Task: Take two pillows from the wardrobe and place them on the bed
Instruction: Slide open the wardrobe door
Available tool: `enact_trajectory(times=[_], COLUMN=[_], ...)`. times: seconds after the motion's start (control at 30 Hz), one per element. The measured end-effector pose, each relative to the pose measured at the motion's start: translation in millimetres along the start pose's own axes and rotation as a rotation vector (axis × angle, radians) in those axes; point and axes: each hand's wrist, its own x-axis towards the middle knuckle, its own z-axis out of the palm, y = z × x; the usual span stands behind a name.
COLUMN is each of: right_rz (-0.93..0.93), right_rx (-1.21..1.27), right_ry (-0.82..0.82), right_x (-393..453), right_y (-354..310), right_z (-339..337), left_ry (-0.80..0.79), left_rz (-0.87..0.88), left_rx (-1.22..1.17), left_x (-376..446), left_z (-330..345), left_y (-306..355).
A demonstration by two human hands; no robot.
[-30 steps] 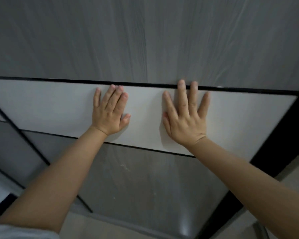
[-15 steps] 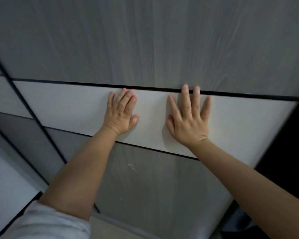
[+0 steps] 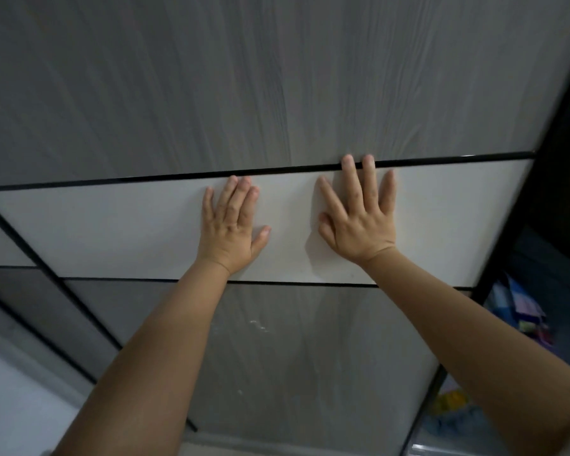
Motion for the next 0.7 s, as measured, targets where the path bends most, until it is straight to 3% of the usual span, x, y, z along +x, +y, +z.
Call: enact_trajectory(times=[0.3,0.53,0.7], right_rz=[-0.022,-0.018,-0.002], right_rx=[0.032,0.047,0.050], right_ry=[-0.040,-0.069,-0.054], right_x=[42.4,67.9,82.8], right_y=[-112.4,-196.3,-253.5], right_z=[11.0,23.1,34.6], left_ry=[-0.022,-0.042,0.054], left_rz=[0.018,0.103,0.096], left_rx=[0.173,0.111,0.090], left_x=[-36.1,-73.9,-98.1], left_z=[-17.6,-18.9,-7.9], left_y=[-100.0,-193.0,-246.4])
